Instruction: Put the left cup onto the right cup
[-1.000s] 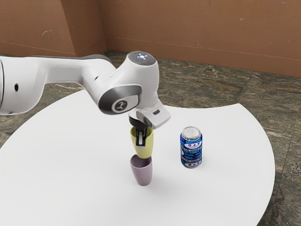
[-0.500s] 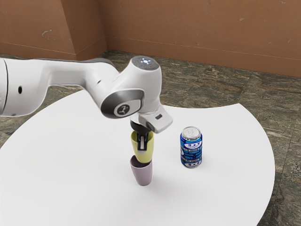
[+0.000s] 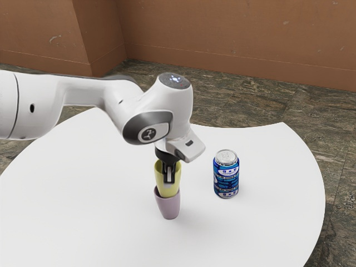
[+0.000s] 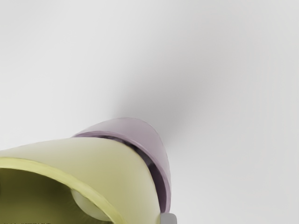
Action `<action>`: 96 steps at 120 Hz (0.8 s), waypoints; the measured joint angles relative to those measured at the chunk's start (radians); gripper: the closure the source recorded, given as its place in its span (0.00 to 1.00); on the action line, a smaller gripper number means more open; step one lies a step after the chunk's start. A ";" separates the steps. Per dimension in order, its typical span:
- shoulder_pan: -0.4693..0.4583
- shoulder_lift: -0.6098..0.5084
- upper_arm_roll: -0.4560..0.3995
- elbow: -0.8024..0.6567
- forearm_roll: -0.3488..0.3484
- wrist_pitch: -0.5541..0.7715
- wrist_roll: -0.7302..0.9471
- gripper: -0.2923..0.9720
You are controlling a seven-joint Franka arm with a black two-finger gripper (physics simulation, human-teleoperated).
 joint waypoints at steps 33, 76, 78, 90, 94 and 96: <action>0.005 0.026 0.000 0.010 -0.005 -0.010 0.001 0.64; 0.002 0.008 0.000 0.025 -0.002 -0.045 0.012 0.31; 0.003 0.003 0.000 0.025 -0.002 -0.047 0.013 0.30; 0.016 -0.024 0.001 0.035 -0.006 -0.062 0.018 0.28; 0.020 -0.031 0.002 0.047 -0.008 -0.071 0.020 0.27; 0.022 -0.035 0.003 0.052 -0.009 -0.076 0.021 0.27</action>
